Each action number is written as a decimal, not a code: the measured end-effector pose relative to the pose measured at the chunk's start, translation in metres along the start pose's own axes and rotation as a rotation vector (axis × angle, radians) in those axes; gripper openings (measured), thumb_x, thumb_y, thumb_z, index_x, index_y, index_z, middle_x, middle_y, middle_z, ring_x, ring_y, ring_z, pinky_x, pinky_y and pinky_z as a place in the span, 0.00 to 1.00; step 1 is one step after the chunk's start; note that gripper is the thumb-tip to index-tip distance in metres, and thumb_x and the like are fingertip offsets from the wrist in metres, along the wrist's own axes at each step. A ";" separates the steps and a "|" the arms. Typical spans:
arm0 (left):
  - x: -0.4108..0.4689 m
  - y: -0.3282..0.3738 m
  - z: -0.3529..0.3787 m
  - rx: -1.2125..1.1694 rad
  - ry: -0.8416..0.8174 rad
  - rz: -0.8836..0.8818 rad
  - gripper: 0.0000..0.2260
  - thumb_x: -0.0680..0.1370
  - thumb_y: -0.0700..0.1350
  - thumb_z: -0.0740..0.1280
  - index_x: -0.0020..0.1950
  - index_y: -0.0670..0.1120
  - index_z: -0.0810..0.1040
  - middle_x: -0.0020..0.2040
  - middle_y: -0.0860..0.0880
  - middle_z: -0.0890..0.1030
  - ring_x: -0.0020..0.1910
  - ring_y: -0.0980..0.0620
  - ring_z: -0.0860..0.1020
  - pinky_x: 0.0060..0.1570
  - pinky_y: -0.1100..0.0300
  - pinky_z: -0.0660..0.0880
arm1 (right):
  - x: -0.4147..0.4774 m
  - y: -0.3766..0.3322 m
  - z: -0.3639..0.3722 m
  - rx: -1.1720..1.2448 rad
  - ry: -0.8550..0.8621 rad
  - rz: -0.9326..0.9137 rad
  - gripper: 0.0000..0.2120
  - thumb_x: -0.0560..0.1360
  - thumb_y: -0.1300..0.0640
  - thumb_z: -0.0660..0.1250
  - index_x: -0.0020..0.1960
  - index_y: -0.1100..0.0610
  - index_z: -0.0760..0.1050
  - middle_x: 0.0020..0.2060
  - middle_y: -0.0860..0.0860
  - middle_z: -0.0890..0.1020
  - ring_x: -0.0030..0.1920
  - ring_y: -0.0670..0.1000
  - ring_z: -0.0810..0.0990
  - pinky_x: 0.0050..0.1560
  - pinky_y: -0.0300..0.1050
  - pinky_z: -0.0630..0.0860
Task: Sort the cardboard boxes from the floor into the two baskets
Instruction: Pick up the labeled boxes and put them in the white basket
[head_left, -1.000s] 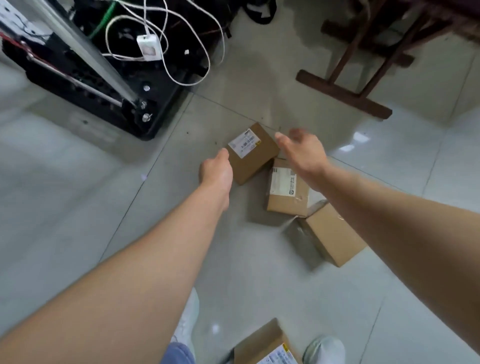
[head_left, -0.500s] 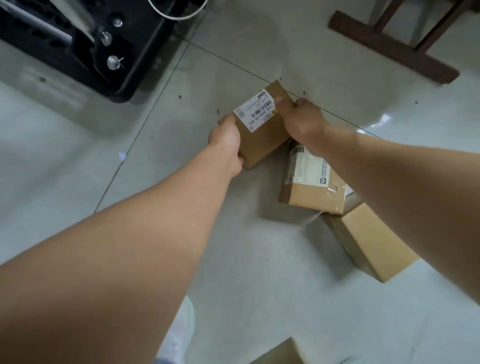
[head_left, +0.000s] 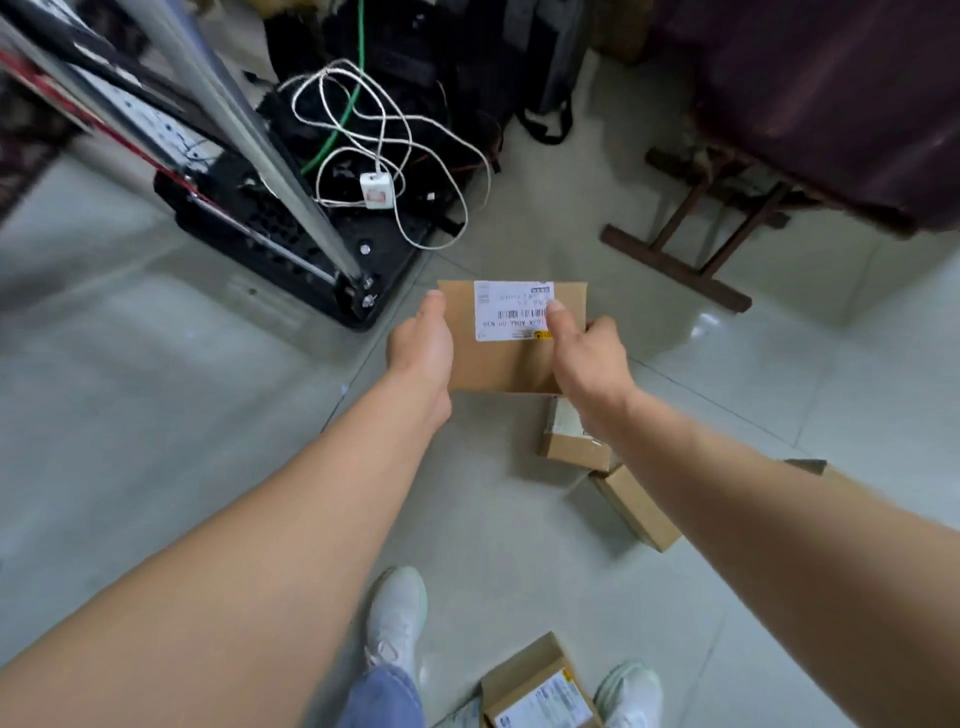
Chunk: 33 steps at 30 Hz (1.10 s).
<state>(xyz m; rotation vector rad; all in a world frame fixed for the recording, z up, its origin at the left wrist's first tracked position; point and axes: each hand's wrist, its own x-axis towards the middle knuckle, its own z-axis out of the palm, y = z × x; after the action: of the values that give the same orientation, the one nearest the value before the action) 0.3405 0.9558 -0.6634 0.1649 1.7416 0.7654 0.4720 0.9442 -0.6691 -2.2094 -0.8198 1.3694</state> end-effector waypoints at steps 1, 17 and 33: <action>-0.021 0.015 -0.006 0.003 -0.005 0.016 0.13 0.80 0.52 0.60 0.40 0.46 0.71 0.36 0.53 0.75 0.33 0.54 0.72 0.38 0.61 0.70 | -0.018 -0.015 -0.010 0.034 0.002 0.017 0.26 0.79 0.44 0.59 0.65 0.64 0.65 0.53 0.53 0.72 0.51 0.52 0.71 0.50 0.41 0.66; -0.347 0.209 -0.123 -0.008 -0.215 0.226 0.14 0.79 0.55 0.60 0.45 0.46 0.75 0.44 0.48 0.79 0.39 0.49 0.77 0.45 0.53 0.77 | -0.336 -0.210 -0.133 0.370 0.144 -0.142 0.29 0.75 0.36 0.56 0.69 0.54 0.66 0.66 0.52 0.69 0.59 0.52 0.73 0.52 0.47 0.69; -0.559 0.100 -0.251 -0.183 -0.195 0.404 0.20 0.73 0.64 0.65 0.55 0.51 0.78 0.51 0.49 0.83 0.50 0.46 0.81 0.51 0.48 0.78 | -0.587 -0.145 -0.207 0.406 0.052 -0.400 0.28 0.73 0.33 0.57 0.59 0.55 0.71 0.53 0.52 0.79 0.50 0.51 0.78 0.42 0.45 0.73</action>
<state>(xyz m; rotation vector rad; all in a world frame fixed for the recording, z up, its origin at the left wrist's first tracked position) 0.2662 0.6618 -0.1212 0.4604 1.4603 1.1569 0.4187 0.6503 -0.1036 -1.6579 -0.8245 1.1548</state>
